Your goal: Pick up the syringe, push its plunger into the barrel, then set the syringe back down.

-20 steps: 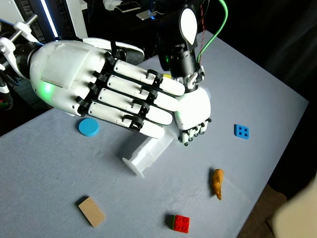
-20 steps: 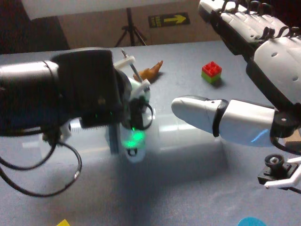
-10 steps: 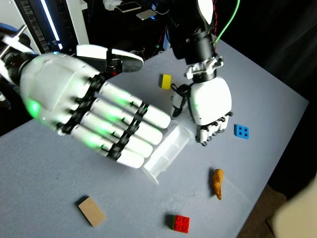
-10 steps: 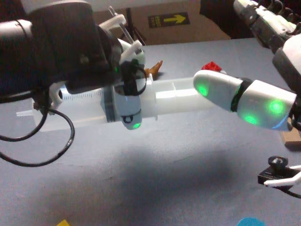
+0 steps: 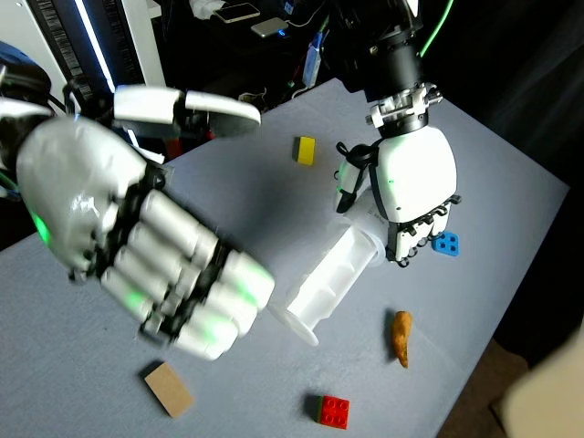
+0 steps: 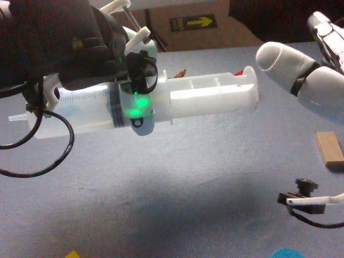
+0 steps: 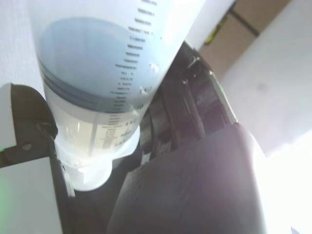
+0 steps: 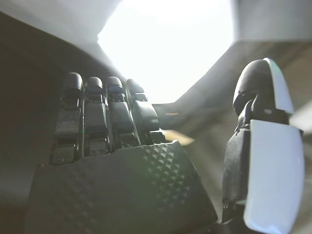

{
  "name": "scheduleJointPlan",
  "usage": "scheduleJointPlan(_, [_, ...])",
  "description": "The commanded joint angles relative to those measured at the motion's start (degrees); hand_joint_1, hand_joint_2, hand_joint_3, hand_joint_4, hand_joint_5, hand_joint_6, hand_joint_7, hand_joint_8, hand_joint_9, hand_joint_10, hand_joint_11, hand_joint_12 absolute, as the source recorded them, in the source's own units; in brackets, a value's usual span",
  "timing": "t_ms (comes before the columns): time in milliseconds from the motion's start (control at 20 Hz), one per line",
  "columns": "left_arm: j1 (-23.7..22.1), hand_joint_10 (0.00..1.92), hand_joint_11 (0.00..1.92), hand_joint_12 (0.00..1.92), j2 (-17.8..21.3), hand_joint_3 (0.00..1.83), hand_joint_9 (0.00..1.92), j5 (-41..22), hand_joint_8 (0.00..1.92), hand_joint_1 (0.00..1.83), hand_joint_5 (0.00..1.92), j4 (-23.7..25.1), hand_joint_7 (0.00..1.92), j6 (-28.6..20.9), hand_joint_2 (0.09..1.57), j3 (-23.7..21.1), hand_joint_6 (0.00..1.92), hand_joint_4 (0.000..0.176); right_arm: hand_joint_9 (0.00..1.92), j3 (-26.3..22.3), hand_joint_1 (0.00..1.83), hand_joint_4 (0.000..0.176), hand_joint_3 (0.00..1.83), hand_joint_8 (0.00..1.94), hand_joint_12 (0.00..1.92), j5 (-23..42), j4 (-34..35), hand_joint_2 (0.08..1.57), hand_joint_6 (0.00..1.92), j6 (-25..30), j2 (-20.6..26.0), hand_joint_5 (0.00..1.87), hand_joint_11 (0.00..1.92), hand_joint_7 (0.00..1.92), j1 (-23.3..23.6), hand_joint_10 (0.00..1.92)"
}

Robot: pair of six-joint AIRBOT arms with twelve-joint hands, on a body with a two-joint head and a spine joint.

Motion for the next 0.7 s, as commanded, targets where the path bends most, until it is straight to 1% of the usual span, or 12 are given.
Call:
scheduleJointPlan(0, [-1.49,1.63,0.54,1.71,0.26,0.00,0.70,-1.73,1.41,1.35,0.88,3.77,0.74,0.29,1.21,0.04,0.99,0.000,0.05,0.02,0.34,0.000,0.00,0.00,0.27,4.06,-6.25,0.92,0.00,2.88,-0.20,0.04,0.00,0.03,0.94,0.00])
scheduleJointPlan(100, [-1.91,1.62,0.56,1.69,0.29,0.00,0.70,-1.64,1.42,1.35,0.85,3.14,0.74,1.11,1.22,-0.10,1.02,0.000,0.05,0.18,0.33,0.000,0.00,0.00,0.29,4.59,-6.23,0.92,0.00,6.08,-1.04,0.04,0.00,0.03,0.31,0.00])
scheduleJointPlan(150, [-2.03,1.65,0.51,1.72,0.29,0.00,0.64,-1.63,1.49,1.34,0.81,3.10,0.67,1.31,1.24,-0.21,1.11,0.000,0.03,0.32,0.34,0.000,0.00,0.00,0.21,5.26,-5.92,0.93,0.00,8.15,-1.66,0.02,0.00,0.01,-0.36,0.00])
scheduleJointPlan(200, [-2.09,1.65,0.51,1.72,0.29,0.00,0.64,-1.58,1.49,1.34,0.81,3.10,0.67,1.31,1.24,-0.34,1.11,0.000,0.03,0.58,0.34,0.000,0.00,0.00,0.21,5.79,-4.85,0.93,0.00,9.32,-2.31,0.02,0.00,0.01,-0.66,0.00])
scheduleJointPlan(250, [-2.17,1.64,0.54,1.71,0.33,0.00,0.69,-1.58,1.44,1.34,0.85,3.10,0.71,1.31,1.22,-0.51,1.03,0.000,0.03,1.13,0.32,0.000,0.00,0.00,0.24,6.43,-4.27,0.92,0.00,10.44,-3.11,0.02,0.00,0.02,-0.89,0.00])
scheduleJointPlan(350, [-2.47,1.61,0.54,1.66,0.53,0.00,0.68,-1.58,1.46,1.34,0.81,3.07,0.70,1.45,1.23,-0.96,1.07,0.000,0.04,2.54,0.34,0.000,0.00,0.00,0.24,6.66,-4.21,0.92,0.00,11.87,-4.48,0.03,0.00,0.03,-0.97,0.00])
scheduleJointPlan(450, [-2.82,1.61,0.54,1.67,0.66,0.00,0.68,-1.48,1.45,1.34,0.80,2.91,0.71,1.63,1.23,-1.09,1.10,0.000,0.04,3.15,0.34,0.000,0.00,0.01,0.24,6.50,-4.22,0.92,0.01,14.28,-5.11,0.04,0.00,0.03,-1.12,0.00])
scheduleJointPlan(500, [-3.00,1.64,0.52,1.71,0.75,0.00,0.69,-1.48,1.44,1.34,0.85,2.90,0.72,2.03,1.22,-1.09,1.02,0.000,0.03,3.32,0.32,0.000,0.00,0.00,0.22,5.99,-4.21,0.93,0.00,15.15,-5.28,0.02,0.00,0.02,-1.37,0.00])
scheduleJointPlan(600, [-3.33,1.65,0.50,1.74,1.08,0.00,0.67,-1.47,1.43,1.35,0.90,2.90,0.72,2.17,1.21,-1.16,0.96,0.000,0.05,4.11,0.30,0.000,0.00,0.00,0.27,5.61,-4.21,0.93,0.00,16.36,-6.07,0.03,0.00,0.04,-2.09,0.00])
scheduleJointPlan(650, [-3.45,1.64,0.52,1.72,1.13,0.00,0.67,-1.47,1.44,1.35,0.91,2.89,0.71,2.18,1.21,-1.12,0.95,0.000,0.05,4.59,0.30,0.000,0.00,0.00,0.28,5.59,-4.19,0.93,0.00,16.70,-6.46,0.03,0.00,0.03,-2.28,0.00])
